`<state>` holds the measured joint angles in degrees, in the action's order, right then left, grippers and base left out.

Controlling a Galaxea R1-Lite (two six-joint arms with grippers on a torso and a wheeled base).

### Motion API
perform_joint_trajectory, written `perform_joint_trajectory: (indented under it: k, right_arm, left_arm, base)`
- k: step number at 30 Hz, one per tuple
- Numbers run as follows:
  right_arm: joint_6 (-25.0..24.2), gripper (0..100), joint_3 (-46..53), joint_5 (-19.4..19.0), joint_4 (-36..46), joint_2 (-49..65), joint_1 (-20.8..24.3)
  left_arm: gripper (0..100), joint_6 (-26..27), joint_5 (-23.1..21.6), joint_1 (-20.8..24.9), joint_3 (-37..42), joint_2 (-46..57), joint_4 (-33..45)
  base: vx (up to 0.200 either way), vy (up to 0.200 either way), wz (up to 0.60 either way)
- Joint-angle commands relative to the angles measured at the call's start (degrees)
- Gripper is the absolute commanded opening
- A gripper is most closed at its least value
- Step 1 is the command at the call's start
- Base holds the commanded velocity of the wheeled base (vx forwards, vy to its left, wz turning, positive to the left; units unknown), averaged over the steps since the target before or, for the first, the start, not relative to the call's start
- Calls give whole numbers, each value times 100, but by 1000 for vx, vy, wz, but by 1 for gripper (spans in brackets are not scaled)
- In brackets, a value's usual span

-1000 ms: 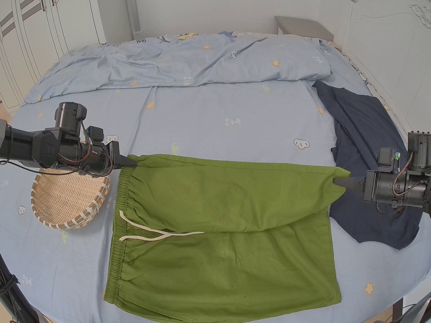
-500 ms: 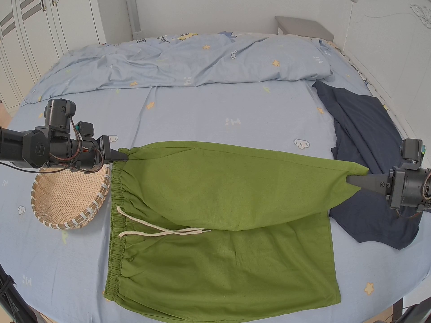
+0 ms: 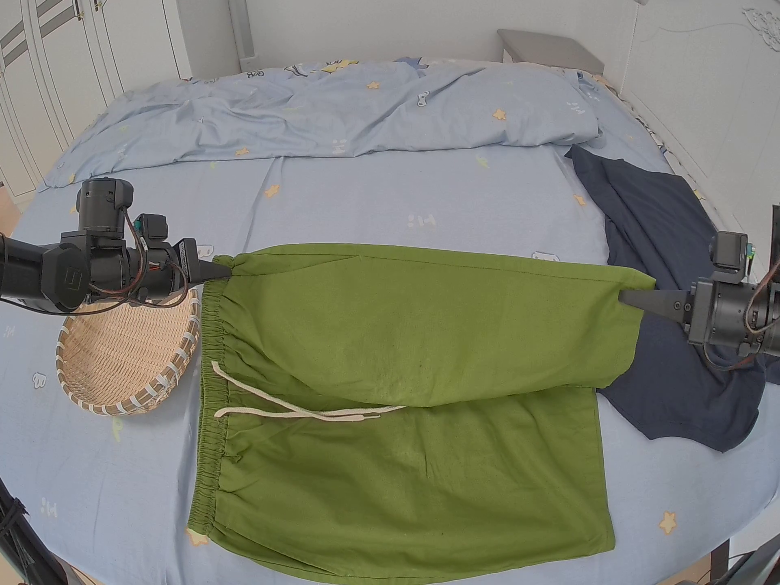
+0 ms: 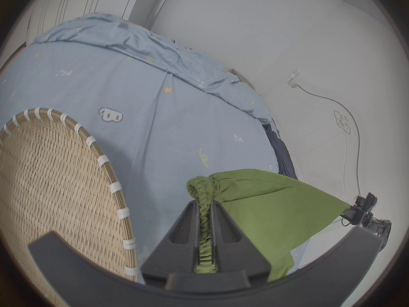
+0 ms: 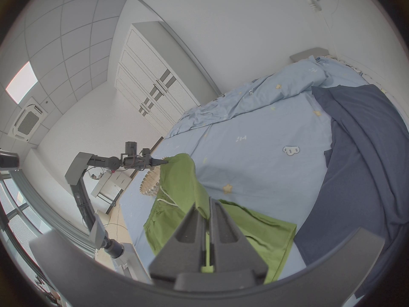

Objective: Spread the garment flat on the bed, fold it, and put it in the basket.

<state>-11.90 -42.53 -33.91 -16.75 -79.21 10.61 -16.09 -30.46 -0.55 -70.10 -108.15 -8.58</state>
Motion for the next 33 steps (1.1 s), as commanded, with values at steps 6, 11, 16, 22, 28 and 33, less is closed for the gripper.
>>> perform_joint_trajectory:
  k: [6,11,16,22,28,33]
  right_arm:
    - [12,0,-1152,16,-188,-1606,-234]
    - [38,0,-1864,16,-188,-2160,-243]
    - [56,0,-2426,16,-171,-2652,-349]
    - [56,0,-2989,25,-136,-3100,-463]
    - [82,0,-3815,25,119,-3759,-489]
    - [241,0,-4518,25,576,-4128,-577]
  left_arm:
    - [0,-8,23,-103,268,-136,-636]
    - [0,-78,41,-174,216,-180,-706]
    - [0,-149,41,-156,242,-391,-1181]
    - [0,-263,58,-165,216,-795,-1796]
    - [0,-360,128,-156,84,-988,-2069]
    - [0,-360,128,-156,-153,-1173,-2069]
  base:
    - [0,0,0]
    - [0,0,0]
    - [0,0,0]
    - [0,0,0]
    - [0,0,0]
    - [0,0,0]
